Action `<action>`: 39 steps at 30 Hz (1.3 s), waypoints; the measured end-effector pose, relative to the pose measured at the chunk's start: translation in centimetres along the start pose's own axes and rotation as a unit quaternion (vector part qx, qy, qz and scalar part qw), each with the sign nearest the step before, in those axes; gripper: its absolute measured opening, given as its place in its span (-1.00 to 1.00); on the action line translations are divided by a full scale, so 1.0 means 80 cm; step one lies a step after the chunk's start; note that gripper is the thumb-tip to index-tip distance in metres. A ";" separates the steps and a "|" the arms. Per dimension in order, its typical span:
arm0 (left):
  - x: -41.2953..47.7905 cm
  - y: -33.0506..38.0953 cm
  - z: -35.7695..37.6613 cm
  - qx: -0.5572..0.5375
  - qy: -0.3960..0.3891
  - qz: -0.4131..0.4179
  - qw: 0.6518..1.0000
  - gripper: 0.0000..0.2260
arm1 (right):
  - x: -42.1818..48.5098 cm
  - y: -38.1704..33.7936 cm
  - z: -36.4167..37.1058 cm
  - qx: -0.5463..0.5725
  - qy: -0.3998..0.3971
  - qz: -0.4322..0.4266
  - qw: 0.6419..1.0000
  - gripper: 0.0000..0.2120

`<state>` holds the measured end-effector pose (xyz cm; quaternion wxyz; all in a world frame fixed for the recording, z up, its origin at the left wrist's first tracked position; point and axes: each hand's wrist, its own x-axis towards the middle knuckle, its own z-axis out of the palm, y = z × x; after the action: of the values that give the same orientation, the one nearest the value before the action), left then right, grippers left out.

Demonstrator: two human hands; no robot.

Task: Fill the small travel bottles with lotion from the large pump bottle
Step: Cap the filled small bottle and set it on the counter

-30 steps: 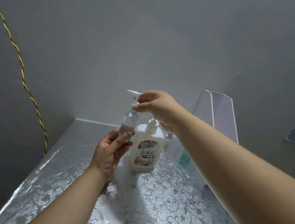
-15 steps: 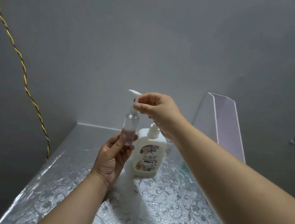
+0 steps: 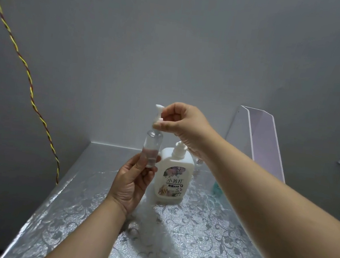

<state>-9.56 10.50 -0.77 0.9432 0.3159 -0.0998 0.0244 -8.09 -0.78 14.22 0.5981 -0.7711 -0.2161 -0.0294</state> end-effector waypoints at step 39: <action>-0.002 0.003 0.001 -0.007 -0.048 -0.016 0.999 -0.46 | -0.023 0.003 0.011 0.155 0.023 0.021 0.987 -0.83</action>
<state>-9.75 10.62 -0.59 0.9398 0.3116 -0.1398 -0.0067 -9.86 -0.56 13.20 0.7155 -0.6729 -0.1879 -0.0008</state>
